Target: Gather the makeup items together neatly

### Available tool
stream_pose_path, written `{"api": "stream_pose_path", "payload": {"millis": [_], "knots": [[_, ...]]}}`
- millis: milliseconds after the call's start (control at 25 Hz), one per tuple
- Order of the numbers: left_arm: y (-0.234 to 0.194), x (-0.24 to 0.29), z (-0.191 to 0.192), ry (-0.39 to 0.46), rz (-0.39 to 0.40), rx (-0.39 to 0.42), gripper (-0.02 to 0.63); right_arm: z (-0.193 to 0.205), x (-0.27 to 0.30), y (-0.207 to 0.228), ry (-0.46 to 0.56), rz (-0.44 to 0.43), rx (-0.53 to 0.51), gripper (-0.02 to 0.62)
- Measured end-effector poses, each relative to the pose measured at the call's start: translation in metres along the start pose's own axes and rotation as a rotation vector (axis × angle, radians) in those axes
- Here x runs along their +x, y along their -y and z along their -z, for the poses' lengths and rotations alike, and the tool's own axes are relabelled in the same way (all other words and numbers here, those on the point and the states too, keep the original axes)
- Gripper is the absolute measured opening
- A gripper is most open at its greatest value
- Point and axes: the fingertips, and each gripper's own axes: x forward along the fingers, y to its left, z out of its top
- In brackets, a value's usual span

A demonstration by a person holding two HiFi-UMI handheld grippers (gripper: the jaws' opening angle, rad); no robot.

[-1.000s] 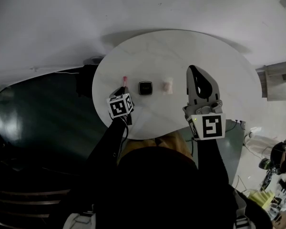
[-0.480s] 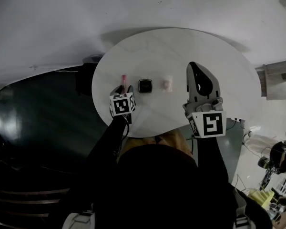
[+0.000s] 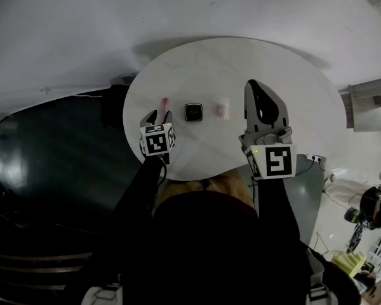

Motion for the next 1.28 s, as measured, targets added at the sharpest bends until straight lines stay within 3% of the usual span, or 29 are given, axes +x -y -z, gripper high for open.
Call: {"api": "stream_pose_path", "payload": {"millis": [320,440,560,800,960,1280], "knots": [[0.013,-0.036,-0.035,0.138,-0.004,0.147,0.198,0.004,-0.01,-0.013,0.0,-0.008,0.007,0.028],[0.021,-0.055,-0.055,0.205,-0.017,0.146,0.198,-0.001,-0.014,-0.011,0.016,-0.031,0.003,0.028],[0.028,-0.083,-0.077,0.285,-0.062,0.158,0.198,-0.007,-0.019,-0.005,0.032,-0.063,-0.001,0.028],[0.058,-0.148,-0.112,0.423,-0.161,0.26,0.196,-0.008,-0.03,0.007,0.042,-0.133,0.021,0.028],[0.088,-0.184,-0.121,0.492,-0.18,0.31,0.196,-0.005,-0.043,0.011,0.058,-0.179,0.028,0.028],[0.136,-0.225,-0.121,0.533,-0.182,0.43,0.196,-0.005,-0.072,0.018,0.086,-0.278,-0.016,0.028]]}}
